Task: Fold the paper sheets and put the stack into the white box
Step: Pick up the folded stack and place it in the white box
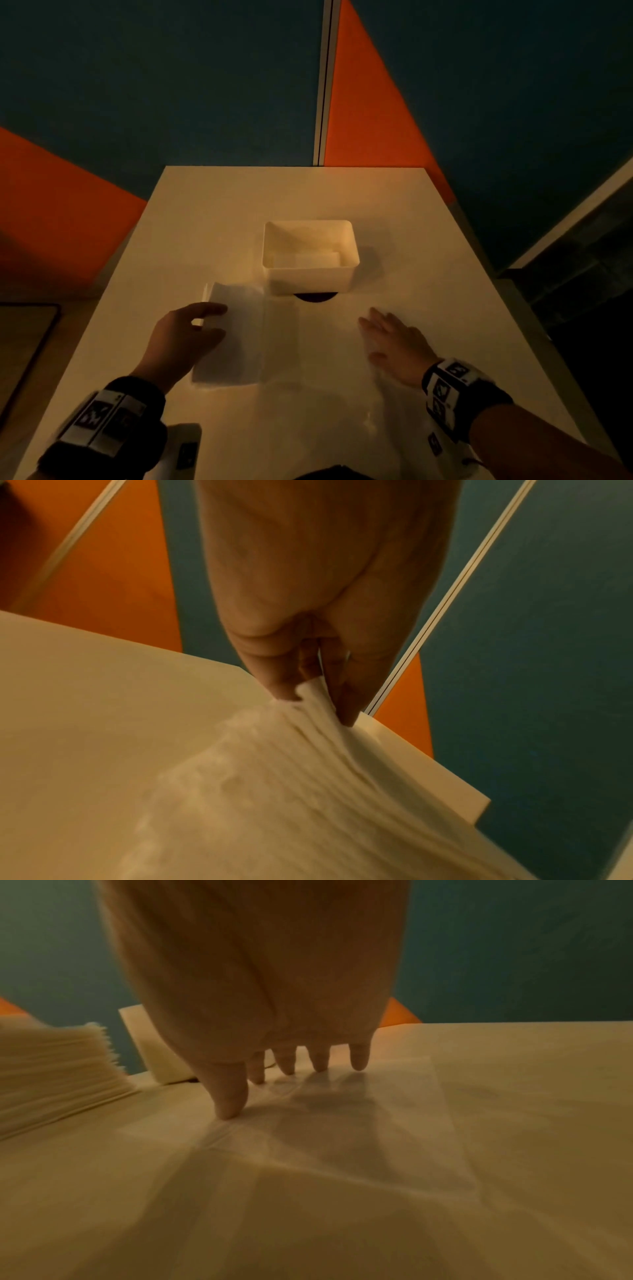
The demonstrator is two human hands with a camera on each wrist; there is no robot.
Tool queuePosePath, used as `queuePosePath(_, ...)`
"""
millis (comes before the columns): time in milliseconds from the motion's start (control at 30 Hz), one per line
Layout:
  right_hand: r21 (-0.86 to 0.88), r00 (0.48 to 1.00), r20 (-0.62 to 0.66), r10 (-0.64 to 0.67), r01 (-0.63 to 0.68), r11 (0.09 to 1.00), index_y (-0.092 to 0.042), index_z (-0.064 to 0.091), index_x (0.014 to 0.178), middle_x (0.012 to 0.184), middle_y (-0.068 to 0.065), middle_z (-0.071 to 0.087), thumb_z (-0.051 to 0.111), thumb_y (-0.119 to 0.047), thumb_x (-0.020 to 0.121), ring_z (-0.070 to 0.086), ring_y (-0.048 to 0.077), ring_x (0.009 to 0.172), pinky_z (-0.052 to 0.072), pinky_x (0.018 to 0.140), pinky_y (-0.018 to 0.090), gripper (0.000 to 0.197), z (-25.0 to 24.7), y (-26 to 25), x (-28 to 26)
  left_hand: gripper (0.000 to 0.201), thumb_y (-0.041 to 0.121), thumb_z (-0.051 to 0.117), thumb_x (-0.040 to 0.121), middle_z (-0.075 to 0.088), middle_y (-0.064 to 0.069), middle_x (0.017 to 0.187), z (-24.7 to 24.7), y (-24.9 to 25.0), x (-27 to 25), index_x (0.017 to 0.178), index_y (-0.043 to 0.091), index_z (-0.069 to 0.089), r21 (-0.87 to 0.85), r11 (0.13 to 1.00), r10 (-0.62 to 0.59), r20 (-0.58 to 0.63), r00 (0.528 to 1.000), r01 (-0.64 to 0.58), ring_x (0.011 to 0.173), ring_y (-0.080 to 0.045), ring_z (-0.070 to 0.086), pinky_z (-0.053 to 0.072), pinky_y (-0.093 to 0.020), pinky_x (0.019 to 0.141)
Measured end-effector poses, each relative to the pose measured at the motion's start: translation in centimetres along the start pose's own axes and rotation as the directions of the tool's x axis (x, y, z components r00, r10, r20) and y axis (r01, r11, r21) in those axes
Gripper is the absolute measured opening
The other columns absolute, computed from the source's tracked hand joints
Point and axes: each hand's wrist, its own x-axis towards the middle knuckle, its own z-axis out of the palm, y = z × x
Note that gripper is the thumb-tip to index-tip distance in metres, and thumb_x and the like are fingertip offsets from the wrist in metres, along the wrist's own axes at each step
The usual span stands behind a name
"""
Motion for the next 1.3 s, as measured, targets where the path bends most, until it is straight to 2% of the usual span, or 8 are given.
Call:
queuePosePath(333,0.044,0.996,-0.005,-0.086,0.086,0.995,-0.037,0.011,0.149,0.159,-0.010,-0.004,0.048,-0.042,0.094,0.004,0.021,0.146,0.015,0.115,0.045,0.067,0.0,-1.7,-0.1,0.037,0.012,0.068,0.082,0.058,-0.003,0.111,0.7,0.1,0.0,0.116,0.027,0.063,0.133,0.990,0.053,-0.035,0.998,-0.048,0.081,-0.017,0.059,0.046,-0.029,0.076)
queuePosePath(500,0.184,0.978,-0.184,0.102,-0.068,0.981,-0.032,0.027,0.144,0.151,-0.007,0.023,0.069,-0.047,0.077,0.031,0.020,0.135,0.034,0.106,0.041,0.080,-2.2,-0.5,1.4,0.039,0.012,0.069,0.081,0.058,-0.004,0.119,0.8,-0.2,0.2,0.117,0.026,0.063,0.154,0.985,0.081,-0.062,0.995,-0.071,0.080,-0.017,0.058,0.045,-0.028,0.075)
queuePosePath(633,0.100,0.974,-0.102,0.204,-0.194,0.976,-0.030,0.030,0.139,0.138,-0.003,0.033,0.077,-0.049,0.062,0.039,0.024,0.127,0.038,0.101,0.042,0.092,-3.1,0.1,2.4,0.041,0.009,0.071,0.079,0.059,-0.007,0.121,1.1,-0.4,0.5,0.118,0.022,0.064,0.189,0.977,0.115,-0.093,0.989,-0.096,0.078,-0.016,0.055,0.042,-0.027,0.075)
queuePosePath(800,0.047,0.978,-0.026,0.208,-0.206,0.977,-0.028,0.039,0.118,0.124,-0.001,0.050,0.080,-0.052,0.057,0.047,0.025,0.116,0.036,0.095,0.041,0.078,-3.4,0.3,3.0,0.042,0.011,0.069,0.081,0.057,-0.005,0.124,1.1,-0.6,0.6,0.120,0.023,0.062,0.205,0.975,0.109,-0.082,0.991,-0.091,0.084,-0.015,0.055,0.043,-0.027,0.078)
queuePosePath(967,-0.056,0.986,0.008,0.168,-0.167,0.984,-0.032,0.042,0.128,0.129,0.000,0.047,0.075,-0.057,0.062,0.043,0.027,0.121,0.034,0.098,0.044,0.078,-3.8,-0.2,2.8,0.041,0.011,0.073,0.076,0.054,-0.008,0.127,1.0,-0.8,0.7,0.115,0.019,0.065,0.302,0.943,0.169,-0.071,0.983,-0.141,0.093,-0.019,0.053,0.040,-0.028,0.084)
queuePosePath(1067,-0.075,0.986,-0.001,0.166,-0.165,0.983,-0.032,0.045,0.124,0.126,-0.001,0.050,0.074,-0.058,0.061,0.045,0.026,0.120,0.034,0.096,0.043,0.074,-4.0,-0.3,2.5,0.043,0.017,0.074,0.076,0.041,-0.010,0.140,0.9,-0.8,0.7,0.117,0.022,0.063,0.374,0.923,0.120,-0.065,0.991,-0.088,0.117,-0.029,0.048,0.039,-0.037,0.097)
queuePosePath(1167,-0.068,0.986,-0.008,0.164,-0.164,0.984,-0.031,0.051,0.116,0.119,-0.003,0.057,0.072,-0.056,0.066,0.050,0.023,0.115,0.031,0.094,0.041,0.060,-4.2,-0.5,2.0,0.043,0.013,0.068,0.081,0.048,-0.012,0.135,1.2,-0.7,0.6,0.122,0.022,0.057,0.330,0.942,0.073,-0.038,0.997,-0.057,0.117,-0.032,0.049,0.039,-0.035,0.094)
queuePosePath(1300,0.129,0.988,-0.058,0.142,-0.134,0.983,-0.028,0.055,0.071,0.085,-0.004,0.059,0.061,-0.038,0.080,0.059,0.022,0.093,0.037,0.077,0.032,0.015,-4.8,-0.2,0.9,0.042,0.007,0.056,0.087,0.055,-0.014,0.121,1.7,-0.7,0.5,0.126,0.020,0.048,0.196,0.980,-0.014,-0.025,1.000,0.019,0.103,-0.033,0.054,0.043,-0.035,0.083)
